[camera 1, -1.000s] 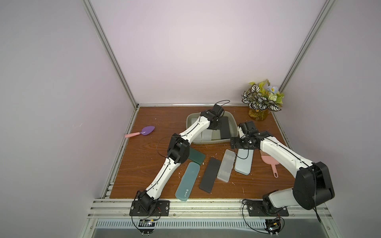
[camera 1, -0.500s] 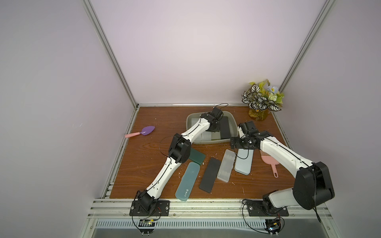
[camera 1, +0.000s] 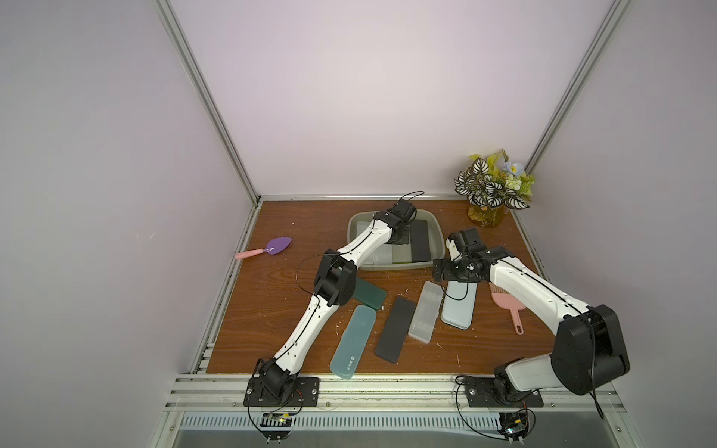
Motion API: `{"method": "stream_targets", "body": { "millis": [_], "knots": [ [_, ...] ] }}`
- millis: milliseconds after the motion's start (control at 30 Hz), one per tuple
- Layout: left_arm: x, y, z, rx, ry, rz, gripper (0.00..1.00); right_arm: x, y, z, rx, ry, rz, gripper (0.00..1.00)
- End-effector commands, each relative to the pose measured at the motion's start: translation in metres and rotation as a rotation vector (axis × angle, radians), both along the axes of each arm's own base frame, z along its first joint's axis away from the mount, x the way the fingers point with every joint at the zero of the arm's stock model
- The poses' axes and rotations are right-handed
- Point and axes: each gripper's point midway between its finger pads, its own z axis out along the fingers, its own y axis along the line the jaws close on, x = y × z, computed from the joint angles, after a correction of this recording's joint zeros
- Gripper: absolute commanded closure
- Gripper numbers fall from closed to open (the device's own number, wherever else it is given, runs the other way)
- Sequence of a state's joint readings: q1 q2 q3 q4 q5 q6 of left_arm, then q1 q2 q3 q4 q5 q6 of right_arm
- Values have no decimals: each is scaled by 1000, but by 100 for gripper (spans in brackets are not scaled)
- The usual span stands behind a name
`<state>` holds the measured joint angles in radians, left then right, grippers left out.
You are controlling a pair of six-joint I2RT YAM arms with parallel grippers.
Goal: Put the pencil case into the storage box
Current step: Place the pencil case at the storage box, then pick up the pencil case from the center of the board.
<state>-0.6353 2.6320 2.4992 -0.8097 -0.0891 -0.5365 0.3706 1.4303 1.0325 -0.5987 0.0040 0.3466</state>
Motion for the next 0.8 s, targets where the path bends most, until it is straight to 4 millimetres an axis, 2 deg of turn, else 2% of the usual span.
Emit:
{"method": "stream_targets", "body": {
  "millis": [0,67,233,333,467,533,767],
  "knots": [
    [-6,0,52,-4,-67,-20,42,-6,10,22,94,-23,-16,1],
    [-13,-6,72,-15,-94,-36,31,-14,16,21,131,-10,-28,2],
    [-31,-3,117,-20,-150,-30,24,-41,35,9,195,43,-49,2],
    [-43,16,142,5,-184,4,23,-59,48,-3,214,80,-65,2],
    [-59,53,166,67,-226,63,18,-76,65,-11,238,100,-104,2],
    [-68,70,170,75,-225,84,17,-82,71,-12,241,104,-128,2],
    [-99,134,159,49,-196,154,16,-100,76,-27,232,135,-212,2]
  ]
}}
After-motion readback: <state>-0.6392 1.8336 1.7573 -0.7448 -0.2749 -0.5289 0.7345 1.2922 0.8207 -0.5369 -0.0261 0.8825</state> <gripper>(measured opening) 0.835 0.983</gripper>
